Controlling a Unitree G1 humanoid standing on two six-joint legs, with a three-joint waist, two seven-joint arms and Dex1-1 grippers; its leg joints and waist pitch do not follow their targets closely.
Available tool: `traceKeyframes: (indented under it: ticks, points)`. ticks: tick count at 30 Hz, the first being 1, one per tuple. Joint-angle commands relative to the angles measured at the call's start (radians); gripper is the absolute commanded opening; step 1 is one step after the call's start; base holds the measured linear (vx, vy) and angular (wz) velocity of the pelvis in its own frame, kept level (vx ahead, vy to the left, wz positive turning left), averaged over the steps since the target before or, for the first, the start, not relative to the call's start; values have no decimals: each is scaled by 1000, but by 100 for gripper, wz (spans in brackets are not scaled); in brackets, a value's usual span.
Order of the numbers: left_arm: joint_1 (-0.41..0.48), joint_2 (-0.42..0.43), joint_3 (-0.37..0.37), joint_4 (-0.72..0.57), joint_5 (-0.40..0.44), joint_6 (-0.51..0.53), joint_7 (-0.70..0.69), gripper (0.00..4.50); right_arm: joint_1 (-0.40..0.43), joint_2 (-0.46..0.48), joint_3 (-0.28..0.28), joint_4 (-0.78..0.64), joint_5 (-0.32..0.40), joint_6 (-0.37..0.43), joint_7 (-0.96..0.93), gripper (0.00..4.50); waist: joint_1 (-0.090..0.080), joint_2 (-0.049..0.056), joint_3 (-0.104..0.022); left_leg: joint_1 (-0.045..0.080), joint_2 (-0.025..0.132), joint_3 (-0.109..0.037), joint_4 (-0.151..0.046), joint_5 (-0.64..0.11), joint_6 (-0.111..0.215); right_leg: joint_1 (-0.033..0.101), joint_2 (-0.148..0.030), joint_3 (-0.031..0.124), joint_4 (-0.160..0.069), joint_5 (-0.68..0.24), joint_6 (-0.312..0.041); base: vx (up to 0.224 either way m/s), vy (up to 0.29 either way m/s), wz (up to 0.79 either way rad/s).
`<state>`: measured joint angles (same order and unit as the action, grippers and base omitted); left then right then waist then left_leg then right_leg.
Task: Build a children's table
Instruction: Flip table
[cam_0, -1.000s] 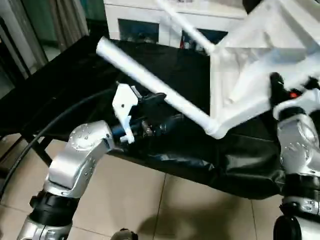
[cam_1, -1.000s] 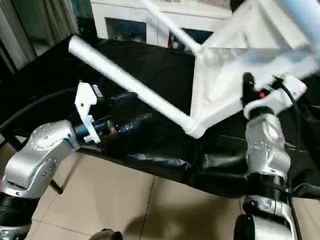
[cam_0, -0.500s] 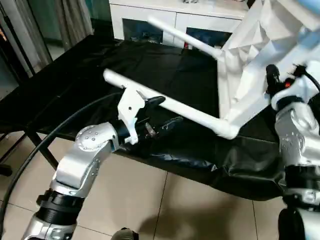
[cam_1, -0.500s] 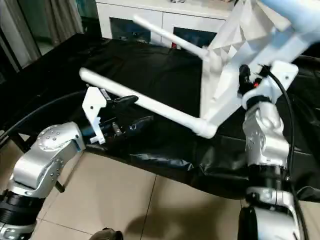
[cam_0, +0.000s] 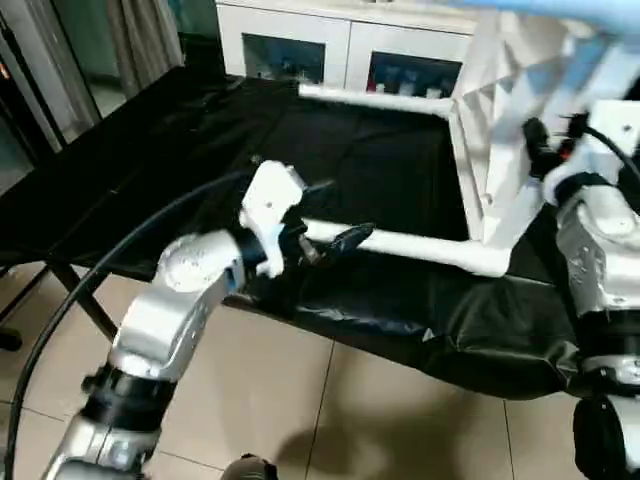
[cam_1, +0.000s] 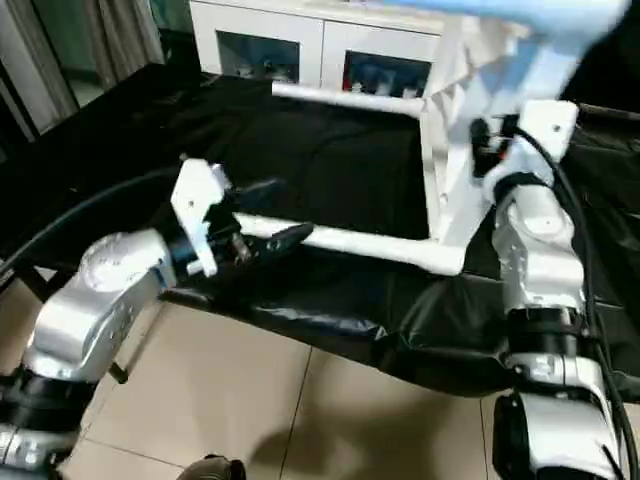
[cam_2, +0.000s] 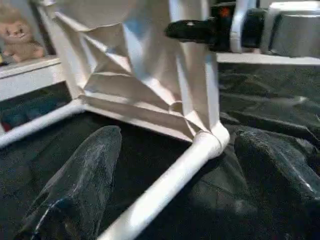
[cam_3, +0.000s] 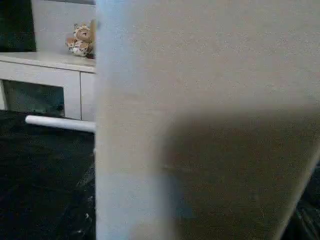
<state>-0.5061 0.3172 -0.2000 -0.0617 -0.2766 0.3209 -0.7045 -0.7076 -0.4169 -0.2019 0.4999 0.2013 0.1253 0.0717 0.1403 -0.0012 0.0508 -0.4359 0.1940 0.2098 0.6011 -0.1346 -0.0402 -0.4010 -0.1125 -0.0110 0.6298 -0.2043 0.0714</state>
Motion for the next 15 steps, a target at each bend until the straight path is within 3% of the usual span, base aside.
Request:
traceKeyframes:
  ticks: [1,6,8,10,11,13,14,15]
  points:
    - [-21,7,-21,17,20,-13,-20,406,-6,-2,0,36,-7,0,0,196,-9,-11,-76,53,16,-13,-69,-273,-53,15,-7,4,-74,-164,-137,0,0,0]
    - [-85,-7,-31,69,56,-33,-13,406,6,27,10,68,-15,-9,5,196,-10,-10,-78,54,16,-16,-70,-287,-62,17,-8,3,-72,-151,-142,0,0,0]
    - [-132,-16,-31,98,75,-32,9,441,26,43,22,67,-22,-14,10,263,-10,-11,-80,54,16,-16,-69,-276,-62,18,-8,2,-70,-131,-148,0,0,0]
    - [-151,-13,-37,104,80,-28,1,445,35,50,24,69,-22,-19,12,271,-10,-10,-80,53,15,-16,-69,-261,-57,19,-7,2,-69,-108,-153,0,0,0]
    - [-172,-2,-53,113,119,-72,2,448,45,59,28,77,-26,-26,14,288,-11,-12,-81,50,14,-18,-69,-250,-53,23,-7,1,-66,-89,-161,0,0,0]
    - [-172,-1,-54,114,121,-74,2,450,46,59,28,77,-26,-26,13,302,-10,-12,-83,50,15,-17,-66,-234,-44,24,-8,1,-65,-64,-167,0,0,0]
    - [-207,16,-82,133,212,-195,21,450,62,83,30,110,-39,-57,-11,312,-9,-10,-84,46,14,-18,-65,-220,-35,26,-7,1,-68,-49,-166,0,0,0]
    - [-212,18,-86,136,225,-215,26,450,64,86,30,118,-42,-63,-18,325,-9,-11,-85,46,14,-18,-65,-217,-35,26,-8,1,-65,-45,-166,0,0,0]
